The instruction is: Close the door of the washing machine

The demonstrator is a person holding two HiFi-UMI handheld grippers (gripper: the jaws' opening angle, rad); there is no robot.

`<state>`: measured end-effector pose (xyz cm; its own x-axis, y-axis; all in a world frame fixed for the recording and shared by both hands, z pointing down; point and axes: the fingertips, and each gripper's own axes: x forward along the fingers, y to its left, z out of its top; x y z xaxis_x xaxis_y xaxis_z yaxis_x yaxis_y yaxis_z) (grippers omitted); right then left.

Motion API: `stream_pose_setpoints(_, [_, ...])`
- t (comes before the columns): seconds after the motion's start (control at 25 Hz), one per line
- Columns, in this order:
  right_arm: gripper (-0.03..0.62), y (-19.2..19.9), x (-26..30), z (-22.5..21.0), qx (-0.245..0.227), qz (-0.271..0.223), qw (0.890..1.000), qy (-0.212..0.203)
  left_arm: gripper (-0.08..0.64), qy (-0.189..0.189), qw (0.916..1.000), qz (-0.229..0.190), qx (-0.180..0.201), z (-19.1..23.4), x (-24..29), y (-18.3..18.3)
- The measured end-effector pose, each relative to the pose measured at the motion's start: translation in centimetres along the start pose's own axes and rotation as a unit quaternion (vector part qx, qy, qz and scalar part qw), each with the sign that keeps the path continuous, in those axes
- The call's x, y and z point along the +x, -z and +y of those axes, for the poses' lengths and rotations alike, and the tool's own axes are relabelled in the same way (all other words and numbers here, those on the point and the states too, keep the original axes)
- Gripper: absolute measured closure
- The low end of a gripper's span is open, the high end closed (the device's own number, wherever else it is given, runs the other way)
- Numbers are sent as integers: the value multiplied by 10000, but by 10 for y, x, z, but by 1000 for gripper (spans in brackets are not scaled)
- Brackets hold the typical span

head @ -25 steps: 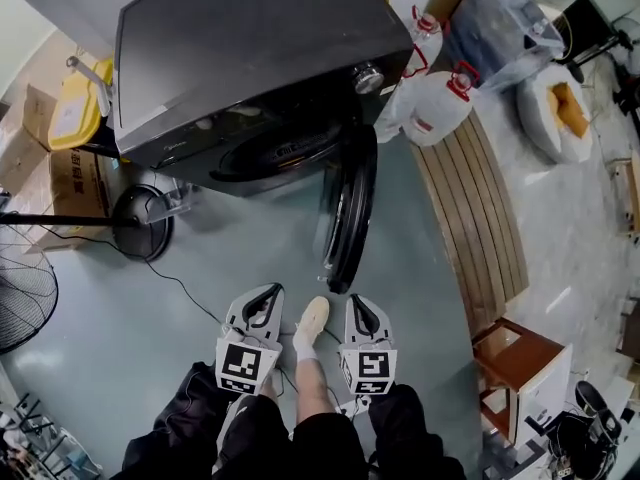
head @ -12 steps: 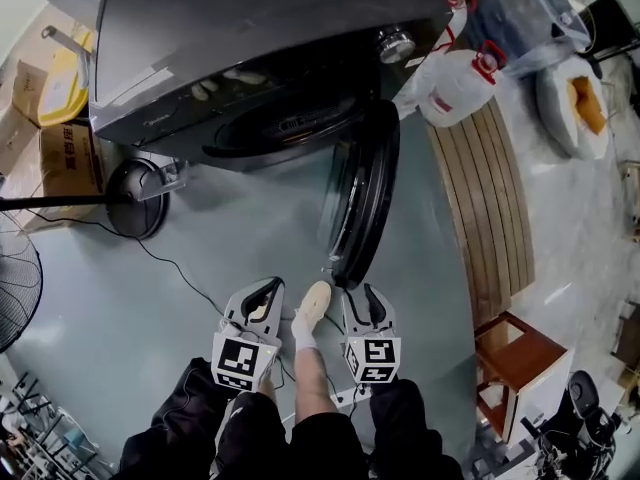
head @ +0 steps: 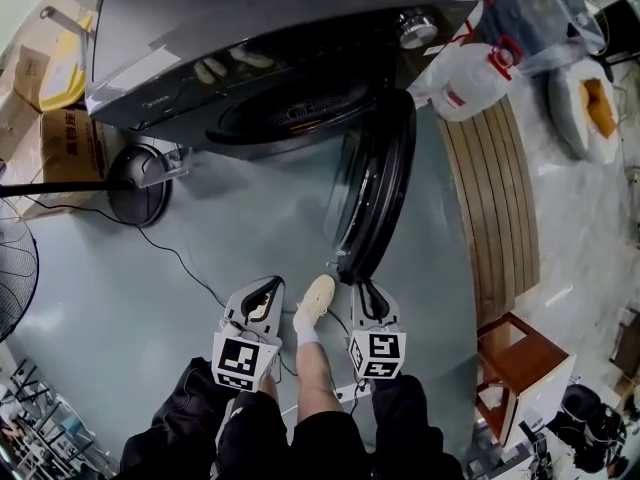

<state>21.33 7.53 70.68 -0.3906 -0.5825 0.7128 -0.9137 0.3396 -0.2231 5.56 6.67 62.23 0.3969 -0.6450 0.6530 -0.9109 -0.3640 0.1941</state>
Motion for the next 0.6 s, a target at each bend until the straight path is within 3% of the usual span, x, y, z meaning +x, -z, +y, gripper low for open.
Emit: stream_pose_setpoints(0.6, [503,-5,13,29,45,32,9999,-103,535,-298,9995,-123,-53,28,-19,-4])
